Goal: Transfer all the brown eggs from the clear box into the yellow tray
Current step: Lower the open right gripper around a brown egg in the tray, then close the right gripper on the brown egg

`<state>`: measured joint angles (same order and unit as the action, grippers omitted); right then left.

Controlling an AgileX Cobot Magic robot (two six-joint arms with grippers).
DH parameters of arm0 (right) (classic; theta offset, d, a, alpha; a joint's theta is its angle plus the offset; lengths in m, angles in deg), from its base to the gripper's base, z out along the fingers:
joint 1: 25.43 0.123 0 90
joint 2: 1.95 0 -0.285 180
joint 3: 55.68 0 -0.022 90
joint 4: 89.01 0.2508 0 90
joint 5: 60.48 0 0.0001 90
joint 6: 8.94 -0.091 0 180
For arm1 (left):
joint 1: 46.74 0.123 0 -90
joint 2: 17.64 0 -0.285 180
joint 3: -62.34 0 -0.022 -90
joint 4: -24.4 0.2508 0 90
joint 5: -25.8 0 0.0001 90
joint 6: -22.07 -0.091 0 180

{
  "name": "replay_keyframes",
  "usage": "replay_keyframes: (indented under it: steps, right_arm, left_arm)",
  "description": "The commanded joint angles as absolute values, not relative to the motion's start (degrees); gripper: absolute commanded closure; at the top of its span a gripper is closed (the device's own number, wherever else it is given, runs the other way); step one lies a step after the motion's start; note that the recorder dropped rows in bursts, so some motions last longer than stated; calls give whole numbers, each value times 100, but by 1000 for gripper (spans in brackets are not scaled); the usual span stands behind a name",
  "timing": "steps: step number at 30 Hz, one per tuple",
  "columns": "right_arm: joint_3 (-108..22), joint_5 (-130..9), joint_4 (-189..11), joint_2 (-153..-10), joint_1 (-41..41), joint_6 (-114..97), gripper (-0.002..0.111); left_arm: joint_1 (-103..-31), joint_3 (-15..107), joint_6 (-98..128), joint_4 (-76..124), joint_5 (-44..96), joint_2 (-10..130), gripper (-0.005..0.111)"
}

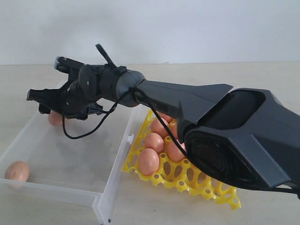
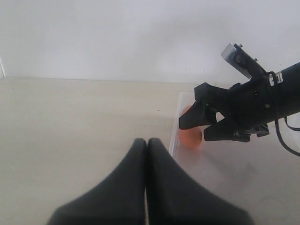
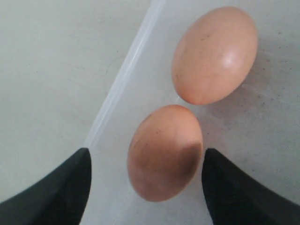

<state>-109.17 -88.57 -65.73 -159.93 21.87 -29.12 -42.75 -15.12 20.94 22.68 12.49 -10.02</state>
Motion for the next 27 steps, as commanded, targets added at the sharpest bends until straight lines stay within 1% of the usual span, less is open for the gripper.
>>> replay_keyframes:
  steps: [1,19,20,24,25,27]
  right_arm:
    - [-10969,-8806,-6516,-16111,2138,-2871,45]
    - [-10974,-8661,-6518,-16240,2138,-2883,46]
    - [-10974,-8644,-6518,-16240,2138,-2873,47]
    - [-10974,-8644,-6518,-16240,2138,-2826,60]
    - [-10974,-8644,-6518,-16240,2138,-2826,61]
    - [-10974,-8644,-6488,-16240,2138,-2754,59]
  left_arm:
    - [-4270,-1488,2091,2237,1250,-985,111]
    - [-4270,-1488,2091,2237,1250,-985,111]
    - [-4270,-1488,2091,2237,1250,-985,111]
    - [-4270,-1488,2091,2237,1250,-985,111]
    - [-4270,-1488,2091,2237,1250,-985,111]
    - [-4270,-1488,2091,2237,1250,-985,111]
